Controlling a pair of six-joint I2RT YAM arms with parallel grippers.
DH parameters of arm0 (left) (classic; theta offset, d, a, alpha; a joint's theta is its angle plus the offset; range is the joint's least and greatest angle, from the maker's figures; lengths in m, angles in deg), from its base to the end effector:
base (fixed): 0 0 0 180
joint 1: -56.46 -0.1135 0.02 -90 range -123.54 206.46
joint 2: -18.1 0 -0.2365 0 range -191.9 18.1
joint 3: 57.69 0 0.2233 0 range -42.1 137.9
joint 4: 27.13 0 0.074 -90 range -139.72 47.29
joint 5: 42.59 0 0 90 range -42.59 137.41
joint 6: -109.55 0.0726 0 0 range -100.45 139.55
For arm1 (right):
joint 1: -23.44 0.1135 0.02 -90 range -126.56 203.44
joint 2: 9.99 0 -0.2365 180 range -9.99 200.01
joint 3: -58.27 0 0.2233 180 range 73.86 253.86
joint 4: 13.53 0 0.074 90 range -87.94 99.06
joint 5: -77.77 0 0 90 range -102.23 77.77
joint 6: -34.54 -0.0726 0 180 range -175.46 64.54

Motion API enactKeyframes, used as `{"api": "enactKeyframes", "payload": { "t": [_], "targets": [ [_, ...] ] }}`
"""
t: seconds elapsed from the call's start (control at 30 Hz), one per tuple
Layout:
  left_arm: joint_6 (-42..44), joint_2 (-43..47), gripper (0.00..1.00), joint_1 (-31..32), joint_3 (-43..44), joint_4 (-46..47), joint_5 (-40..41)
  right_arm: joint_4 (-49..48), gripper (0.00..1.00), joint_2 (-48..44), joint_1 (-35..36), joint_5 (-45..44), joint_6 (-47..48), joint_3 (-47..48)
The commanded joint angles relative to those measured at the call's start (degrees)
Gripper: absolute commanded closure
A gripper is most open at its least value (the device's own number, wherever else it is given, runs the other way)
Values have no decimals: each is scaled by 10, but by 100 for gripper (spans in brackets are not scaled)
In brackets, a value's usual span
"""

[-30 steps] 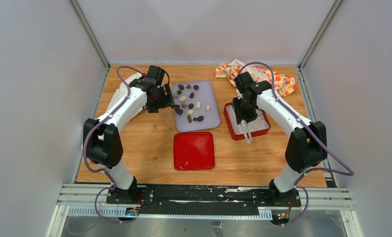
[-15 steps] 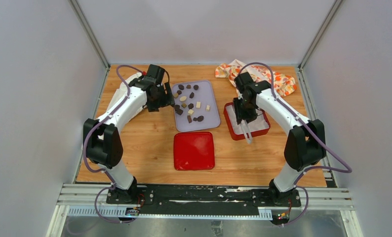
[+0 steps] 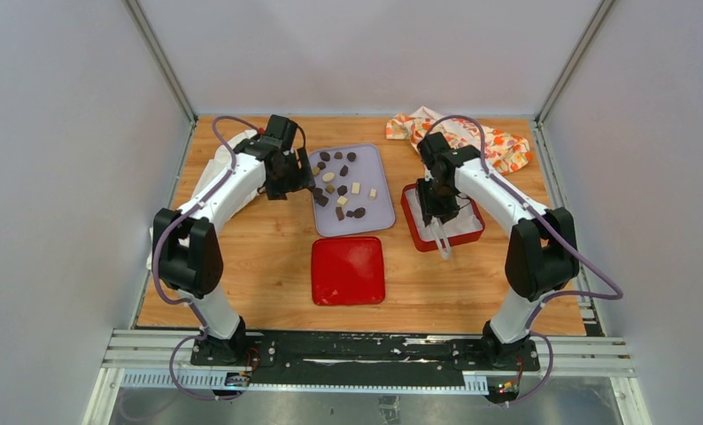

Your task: Pack the chocolate

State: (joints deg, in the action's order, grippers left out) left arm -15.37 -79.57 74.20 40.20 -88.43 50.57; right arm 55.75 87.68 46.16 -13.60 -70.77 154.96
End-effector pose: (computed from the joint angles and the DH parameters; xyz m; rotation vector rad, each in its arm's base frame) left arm 0.3305 -0.1015 0.2205 -0.4153 2.6227 -0.2381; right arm 0.2998 0.1237 0.2061 -0.1755 2.7999 0.1273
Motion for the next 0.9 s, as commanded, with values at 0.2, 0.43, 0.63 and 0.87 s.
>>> {"api": "enactKeyframes", "payload": {
  "t": [0.2,0.43,0.63,0.87],
  "targets": [
    [12,-8,24,-5,25,3,-1,1,83,32,-7,4,-6,3],
    [10,-10,24,-5,24,3,-3,4,66,43,-7,14,-4,14],
    [11,-12,24,-5,29,3,-1,4,60,44,-7,28,-4,20],
    [8,-18,24,-5,28,3,-11,9,56,43,-7,23,-3,28]
  ]
}}
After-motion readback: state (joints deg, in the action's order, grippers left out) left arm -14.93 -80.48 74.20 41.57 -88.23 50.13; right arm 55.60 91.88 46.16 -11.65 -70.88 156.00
